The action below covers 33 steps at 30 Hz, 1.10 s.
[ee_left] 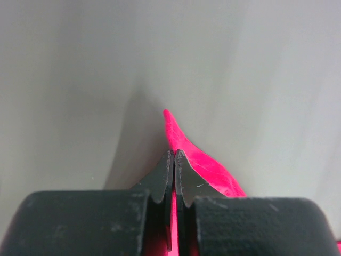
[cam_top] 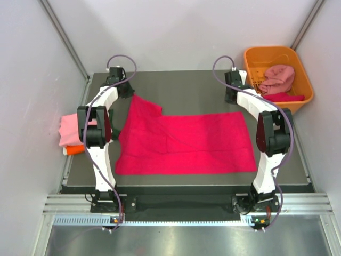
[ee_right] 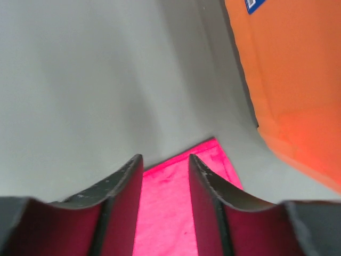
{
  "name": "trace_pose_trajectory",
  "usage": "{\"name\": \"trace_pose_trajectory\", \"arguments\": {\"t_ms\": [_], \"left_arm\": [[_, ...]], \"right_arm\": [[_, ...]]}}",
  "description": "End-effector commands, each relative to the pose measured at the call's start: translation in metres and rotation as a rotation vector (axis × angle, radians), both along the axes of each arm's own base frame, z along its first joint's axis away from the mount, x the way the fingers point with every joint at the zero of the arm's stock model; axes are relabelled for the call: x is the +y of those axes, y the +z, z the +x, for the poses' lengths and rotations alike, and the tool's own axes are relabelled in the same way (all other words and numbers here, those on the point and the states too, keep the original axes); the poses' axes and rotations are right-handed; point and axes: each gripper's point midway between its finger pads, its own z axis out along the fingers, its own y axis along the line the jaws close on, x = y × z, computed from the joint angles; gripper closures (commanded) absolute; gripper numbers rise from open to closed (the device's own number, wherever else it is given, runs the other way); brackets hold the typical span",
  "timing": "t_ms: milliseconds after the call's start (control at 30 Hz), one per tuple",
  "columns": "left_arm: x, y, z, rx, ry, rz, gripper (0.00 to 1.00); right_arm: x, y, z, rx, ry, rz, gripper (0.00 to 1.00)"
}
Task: Fold and stack the t-shirts
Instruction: Fold the tshirt
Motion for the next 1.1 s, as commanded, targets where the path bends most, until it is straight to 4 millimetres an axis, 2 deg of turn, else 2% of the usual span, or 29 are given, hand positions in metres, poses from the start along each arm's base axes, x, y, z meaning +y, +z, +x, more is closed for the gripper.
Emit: {"name": "trace_pose_trajectory", "arguments": {"t_ms": [0, 200, 267, 333, 367, 400, 600, 667, 700, 733, 800, 867, 900, 1067], "left_arm": [[0.004, -0.002, -0.002, 0.009, 0.007, 0.02, 1.0], [0.009, -0.015, -0.012, 0.037, 0.02, 0.044, 1.0], [0.012, -0.017, -0.014, 0.04, 0.026, 0.056, 1.0], [0.012, -0.018, -0.018, 0.045, 0.027, 0.06, 1.0], [0.012, -0.019, -0.018, 0.044, 0.025, 0.06, 1.0], [0.012, -0.021, -0.019, 0.046, 0.025, 0.06, 1.0], [0.011, -0.025, -0.02, 0.049, 0.014, 0.058, 1.0], [0.011, -0.024, -0.02, 0.047, 0.014, 0.058, 1.0], [0.011, -0.021, -0.02, 0.041, 0.013, 0.059, 1.0], [0.012, -0.022, -0.02, 0.044, 0.014, 0.062, 1.0], [0.012, -0.02, -0.021, 0.044, 0.015, 0.067, 1.0], [0.014, -0.018, -0.021, 0.04, 0.02, 0.074, 1.0], [0.014, -0.016, -0.021, 0.037, 0.021, 0.075, 1.0], [0.014, -0.012, -0.021, 0.03, 0.017, 0.075, 1.0]], "right_arm": [[-0.007, 0.003, -0.001, -0.013, -0.012, -0.019, 0.59], [-0.013, -0.022, -0.014, 0.044, -0.023, -0.058, 0.57], [-0.014, -0.025, -0.011, 0.054, -0.023, -0.069, 0.54], [-0.014, -0.037, -0.012, 0.1, -0.023, -0.089, 0.53], [-0.014, -0.036, -0.008, 0.097, -0.025, -0.09, 0.52], [-0.014, -0.043, -0.007, 0.115, -0.025, -0.098, 0.48], [-0.016, -0.06, -0.008, 0.166, -0.037, -0.112, 0.46], [-0.017, -0.062, -0.008, 0.181, -0.038, -0.116, 0.47], [-0.018, -0.066, -0.01, 0.198, -0.04, -0.119, 0.58], [-0.018, -0.067, -0.011, 0.204, -0.038, -0.12, 0.65], [-0.018, -0.065, -0.015, 0.21, -0.038, -0.106, 0.67], [-0.019, -0.066, -0.024, 0.217, -0.044, -0.103, 0.57], [-0.02, -0.057, -0.023, 0.193, -0.046, -0.098, 0.51], [-0.029, -0.044, -0.029, 0.182, -0.065, -0.141, 0.48]]}}
